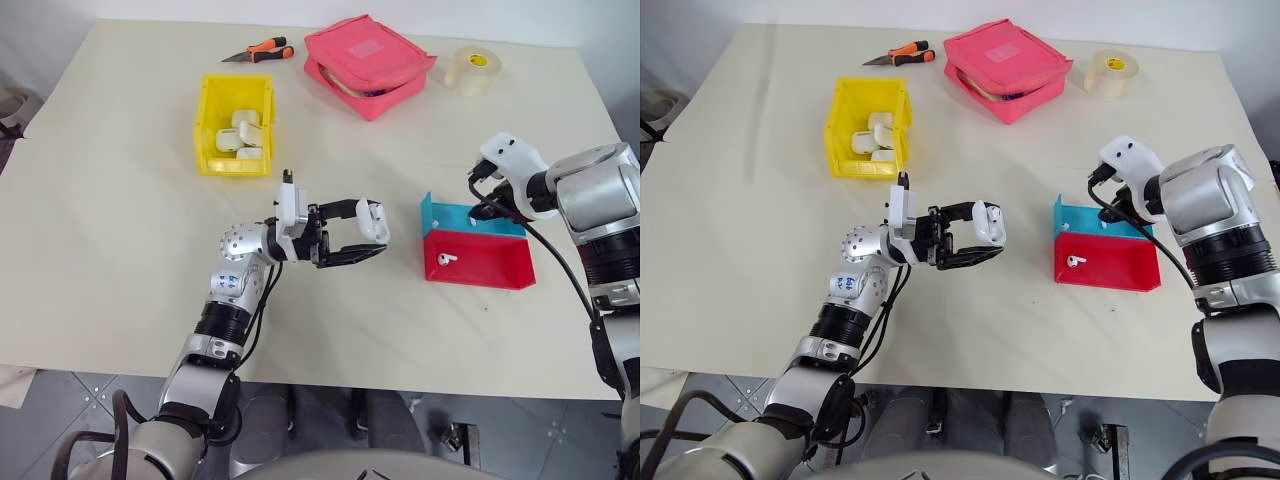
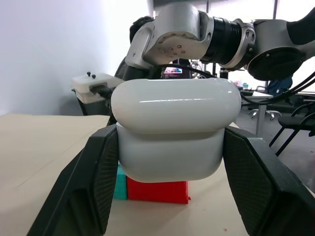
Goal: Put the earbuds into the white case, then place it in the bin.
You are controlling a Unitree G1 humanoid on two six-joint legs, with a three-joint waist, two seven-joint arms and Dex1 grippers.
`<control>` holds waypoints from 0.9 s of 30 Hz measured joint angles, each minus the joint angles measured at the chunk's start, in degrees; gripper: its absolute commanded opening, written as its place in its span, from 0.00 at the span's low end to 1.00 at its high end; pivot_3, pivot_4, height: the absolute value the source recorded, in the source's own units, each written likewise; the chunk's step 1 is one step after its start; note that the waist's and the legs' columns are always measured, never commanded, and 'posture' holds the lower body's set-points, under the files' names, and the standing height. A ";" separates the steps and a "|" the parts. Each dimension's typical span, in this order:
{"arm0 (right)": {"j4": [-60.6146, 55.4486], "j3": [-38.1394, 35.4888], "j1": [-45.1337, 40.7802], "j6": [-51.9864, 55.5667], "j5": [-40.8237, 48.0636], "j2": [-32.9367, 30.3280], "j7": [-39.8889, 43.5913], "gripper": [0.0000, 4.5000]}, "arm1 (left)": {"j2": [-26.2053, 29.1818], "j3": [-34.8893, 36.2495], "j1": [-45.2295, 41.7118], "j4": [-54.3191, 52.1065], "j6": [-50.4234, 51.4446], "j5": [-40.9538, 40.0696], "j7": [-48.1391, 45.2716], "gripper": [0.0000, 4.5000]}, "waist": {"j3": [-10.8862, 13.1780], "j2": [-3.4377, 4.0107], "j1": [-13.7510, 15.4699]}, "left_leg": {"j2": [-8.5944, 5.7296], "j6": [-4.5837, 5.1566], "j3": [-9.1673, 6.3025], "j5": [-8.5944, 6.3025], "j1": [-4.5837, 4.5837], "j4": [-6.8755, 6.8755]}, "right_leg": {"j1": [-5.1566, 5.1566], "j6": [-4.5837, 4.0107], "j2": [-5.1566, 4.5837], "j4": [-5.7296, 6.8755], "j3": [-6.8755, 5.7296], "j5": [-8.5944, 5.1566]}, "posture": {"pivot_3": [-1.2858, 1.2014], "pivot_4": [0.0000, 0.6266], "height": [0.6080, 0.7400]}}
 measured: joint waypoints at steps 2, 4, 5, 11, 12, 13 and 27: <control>-1.95 -0.09 0.87 1.33 1.11 -0.17 -0.08 0.27 | 0.01 0.01 0.00 0.00 0.00 0.00 0.00 0.62 | 0.00 0.00 0.08 | -0.01 0.00 -0.01 0.00 0.00 0.00 | 0.00 0.00 -0.01 0.00 0.00 0.00 | 0.52 0.24 1.00; -2.86 -0.09 1.61 2.31 1.95 -0.38 -0.27 0.27 | -0.03 0.01 0.00 0.00 0.00 0.00 0.00 0.62 | 0.00 0.00 0.19 | -0.02 0.00 0.00 0.00 0.00 0.00 | 0.00 0.00 -0.02 0.00 0.00 0.00 | 0.52 0.24 1.00; -3.30 -0.09 2.08 2.75 2.52 -0.62 -0.33 0.27 | -0.06 0.00 0.00 0.00 0.00 0.01 0.00 0.62 | 0.00 0.00 0.27 | -0.02 0.00 -0.01 0.00 0.00 0.01 | 0.00 0.00 -0.02 0.00 0.00 0.00 | 0.52 0.24 1.00; -4.04 -0.29 4.13 3.97 5.11 -0.96 -1.62 0.27 | -0.42 -0.02 -0.01 0.30 -0.01 0.04 -0.07 0.62 | 0.00 0.00 0.35 | -0.02 0.00 0.01 0.00 0.00 0.01 | 0.01 0.00 -0.01 0.00 0.00 0.00 | 0.52 0.24 1.00; -3.94 -0.29 4.54 3.77 5.40 -0.96 -2.02 0.27 | -0.42 -0.02 -0.01 0.30 -0.01 0.05 -0.11 0.62 | 0.00 0.00 0.36 | -0.02 0.00 0.01 0.00 0.00 0.01 | 0.01 0.00 -0.01 0.00 0.00 0.00 | 0.52 0.24 1.00; -3.76 -0.29 4.91 3.57 5.49 -0.96 -2.31 0.27 | -0.41 -0.02 -0.01 0.30 -0.01 0.05 -0.16 0.62 | 0.00 0.00 0.36 | -0.02 0.00 0.02 0.00 0.00 0.01 | 0.01 0.00 -0.01 0.00 0.00 0.00 | 0.52 0.24 1.00; 3.24 2.05 2.75 -0.64 5.10 -2.73 -3.18 0.27 | -0.09 0.03 -0.21 0.50 -0.08 0.13 -0.42 0.62 | 0.00 0.00 0.30 | 0.00 0.00 0.04 0.00 0.01 0.04 | 0.04 0.00 0.00 0.00 -0.02 0.00 | 0.52 0.24 1.00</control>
